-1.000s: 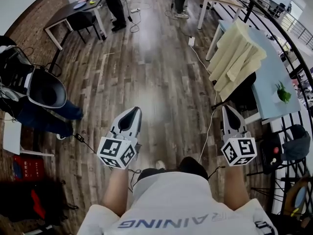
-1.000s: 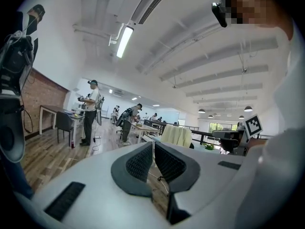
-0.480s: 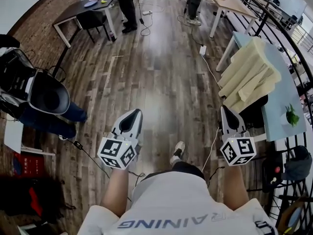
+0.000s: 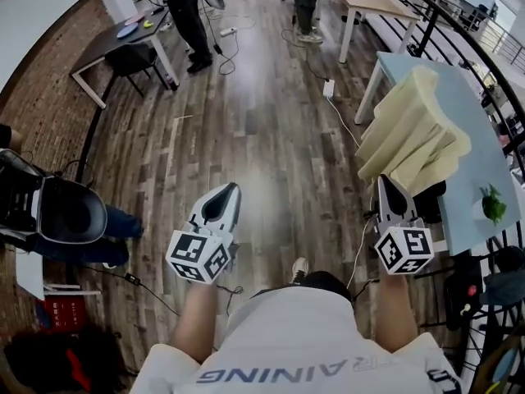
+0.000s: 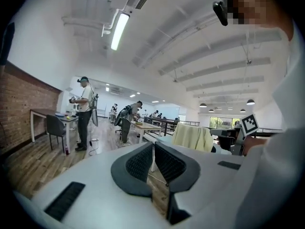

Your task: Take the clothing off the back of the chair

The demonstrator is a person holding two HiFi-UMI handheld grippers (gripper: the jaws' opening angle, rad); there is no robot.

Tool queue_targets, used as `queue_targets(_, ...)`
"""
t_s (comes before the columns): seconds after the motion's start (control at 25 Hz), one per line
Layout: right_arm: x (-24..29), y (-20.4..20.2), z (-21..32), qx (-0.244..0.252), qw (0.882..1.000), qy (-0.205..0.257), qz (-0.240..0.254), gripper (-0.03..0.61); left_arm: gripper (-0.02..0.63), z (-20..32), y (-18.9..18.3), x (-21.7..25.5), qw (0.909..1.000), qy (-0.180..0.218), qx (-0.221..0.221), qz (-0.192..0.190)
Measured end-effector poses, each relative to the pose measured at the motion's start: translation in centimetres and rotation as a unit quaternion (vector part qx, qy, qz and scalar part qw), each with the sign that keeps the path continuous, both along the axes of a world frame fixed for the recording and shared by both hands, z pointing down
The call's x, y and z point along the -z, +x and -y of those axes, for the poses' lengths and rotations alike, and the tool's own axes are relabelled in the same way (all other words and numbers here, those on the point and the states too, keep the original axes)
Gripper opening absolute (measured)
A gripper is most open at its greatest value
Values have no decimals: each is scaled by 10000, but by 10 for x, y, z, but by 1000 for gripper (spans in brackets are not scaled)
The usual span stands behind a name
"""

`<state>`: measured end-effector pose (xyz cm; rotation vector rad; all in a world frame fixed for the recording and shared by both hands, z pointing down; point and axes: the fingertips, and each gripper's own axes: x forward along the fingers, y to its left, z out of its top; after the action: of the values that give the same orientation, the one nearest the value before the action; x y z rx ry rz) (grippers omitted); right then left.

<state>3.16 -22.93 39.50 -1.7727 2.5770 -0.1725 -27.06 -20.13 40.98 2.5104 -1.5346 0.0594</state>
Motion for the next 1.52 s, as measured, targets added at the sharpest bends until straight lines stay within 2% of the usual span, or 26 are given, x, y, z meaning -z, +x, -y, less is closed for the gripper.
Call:
queue_targets(0.16, -1, 53, 40, -334, 9994, 2, 105, 23, 44, 60, 55, 7, 9991, 53, -405, 85)
queue_targets(0.4, -6, 108, 81, -817, 9965, -64, 138, 23, 44, 137, 129, 19, 9934, 132, -1139, 54)
queue_targets(0.6, -18, 134, 104, -1187, 9928, -146, 68, 23, 44, 183, 164, 1, 9865, -37, -1637, -12)
queue_targets(0.8, -17, 159, 133, -1738, 9848, -71, 3, 23, 44, 248, 194, -14, 9755, -200, -2187, -147)
queue_targets(0.96, -8, 166, 164, -2253, 9743, -22, -54, 23, 44, 309, 222, -8, 9588, -86, -2837, -87)
queue_targets(1.12, 10, 155, 214, -2615, 9649, 81, -203, 23, 44, 374, 230, 7, 9435, 63, -3312, -104)
queue_targets(1.32, 13, 134, 263, -2960, 9547, 17, -294, 23, 44, 438, 227, 3, 9260, -57, -3772, -157)
queue_targets(1.52, 15, 142, 272, -3480, 9367, -74, -379, 23, 44, 472, 243, -9, 9076, -219, -4185, -231)
